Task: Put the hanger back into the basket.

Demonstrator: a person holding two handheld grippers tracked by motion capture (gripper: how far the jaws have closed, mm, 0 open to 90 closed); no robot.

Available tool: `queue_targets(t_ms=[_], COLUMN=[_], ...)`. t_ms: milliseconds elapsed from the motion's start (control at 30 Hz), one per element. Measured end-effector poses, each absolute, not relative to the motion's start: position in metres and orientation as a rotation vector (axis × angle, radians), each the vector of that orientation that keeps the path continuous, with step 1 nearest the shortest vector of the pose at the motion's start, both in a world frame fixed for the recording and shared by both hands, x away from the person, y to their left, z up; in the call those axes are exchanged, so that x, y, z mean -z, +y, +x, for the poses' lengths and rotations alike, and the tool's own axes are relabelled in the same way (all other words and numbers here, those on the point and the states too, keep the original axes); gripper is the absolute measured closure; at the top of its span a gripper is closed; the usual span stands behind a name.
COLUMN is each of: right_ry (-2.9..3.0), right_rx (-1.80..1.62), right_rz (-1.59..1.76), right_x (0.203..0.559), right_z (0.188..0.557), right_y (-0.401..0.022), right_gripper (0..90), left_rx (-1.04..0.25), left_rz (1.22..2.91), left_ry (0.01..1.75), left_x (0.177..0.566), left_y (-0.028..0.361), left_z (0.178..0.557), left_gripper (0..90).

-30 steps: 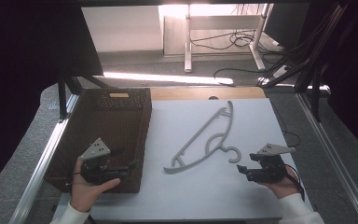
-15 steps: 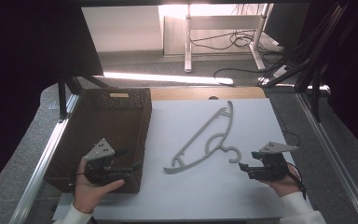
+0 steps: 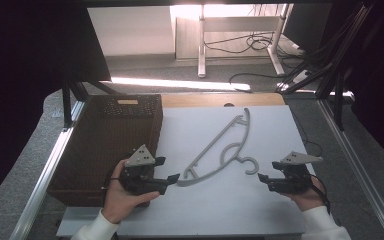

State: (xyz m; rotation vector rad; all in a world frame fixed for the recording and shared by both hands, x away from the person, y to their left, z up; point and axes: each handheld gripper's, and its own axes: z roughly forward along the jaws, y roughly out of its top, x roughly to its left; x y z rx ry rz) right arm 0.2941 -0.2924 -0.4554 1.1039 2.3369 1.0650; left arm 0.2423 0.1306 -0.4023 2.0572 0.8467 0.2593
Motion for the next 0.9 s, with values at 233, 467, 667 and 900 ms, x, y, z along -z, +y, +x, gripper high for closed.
queue_targets(t_ms=[233, 467, 667, 900], right_ry=[2.355, 2.362, 2.369, 2.376], right_rx=[-1.045, -1.039, -1.032, -1.022], right_rz=[1.120, 1.123, 1.124, 1.129], right_x=[0.459, 0.460, 0.461, 0.463], right_z=[0.295, 0.296, 0.296, 0.296], right_y=[-0.293, -0.294, -0.293, -0.292], right_gripper=[30.3, 30.1, 30.0, 29.7], left_rx=[-0.248, -0.232, -0.206, -0.163], left_rz=[2.105, 2.137, 2.170, 2.165], left_ry=[0.838, 0.842, 0.838, 0.853], left_x=[0.404, 0.410, 0.416, 0.425], left_y=[0.111, 0.094, 0.081, 0.067], left_z=[0.255, 0.267, 0.275, 0.289], left_gripper=[29.0, 29.8, 30.3, 30.7])
